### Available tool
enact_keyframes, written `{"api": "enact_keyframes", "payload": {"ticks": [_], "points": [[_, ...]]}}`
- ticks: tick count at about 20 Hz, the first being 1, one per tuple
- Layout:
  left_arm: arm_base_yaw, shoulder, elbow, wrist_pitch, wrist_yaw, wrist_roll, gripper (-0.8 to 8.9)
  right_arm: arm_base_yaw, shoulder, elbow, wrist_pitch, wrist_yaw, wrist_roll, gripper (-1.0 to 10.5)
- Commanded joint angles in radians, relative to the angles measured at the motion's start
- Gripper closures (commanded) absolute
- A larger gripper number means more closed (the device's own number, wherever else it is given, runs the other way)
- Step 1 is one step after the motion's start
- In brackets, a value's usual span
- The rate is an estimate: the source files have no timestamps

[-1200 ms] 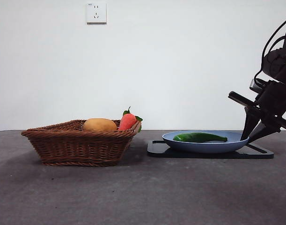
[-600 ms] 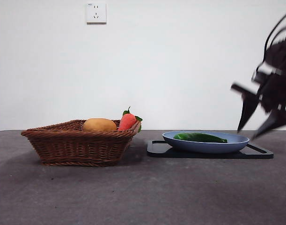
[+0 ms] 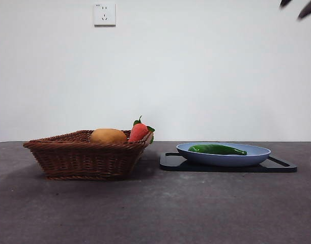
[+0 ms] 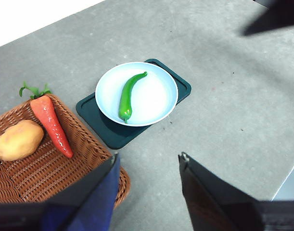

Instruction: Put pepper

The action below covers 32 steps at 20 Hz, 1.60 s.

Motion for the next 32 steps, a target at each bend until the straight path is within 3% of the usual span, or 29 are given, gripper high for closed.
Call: {"api": "enact_keyframes", "payload": {"ticks": [1,7,10,11,28,32], "points": [[-0.01,0.006,0.016,0.003,-0.001,0.016,5.94,0.03,-0.061,0.018,-0.087,-0.001,-0.041,7.5],[-0.01,0.006,0.016,-0.023,0.001,0.015,5.98,0.077,-0.188,0.018,-0.234,0.0,-0.082,7.6],[-0.01,0.006,0.016,-0.035,0.002,0.014,7.54,0.077,-0.193,0.018,-0.25,0.0,-0.127,9.3],[-0.01,0.006,0.016,-0.035,0.002,0.014,8.15,0.077,-0.193,0.018,-0.262,0.0,-0.156,9.4],[-0.01,0.006,0.016,-0.023,0.002,0.011,8.06,0.075,-0.193,0.018,-0.259,0.003,-0.151,9.4],[0.053,-0.009,0.016,0.069,-0.034,0.12,8.06,0.075,-0.193,0.018,-0.259,0.003,-0.151,9.4]]}}
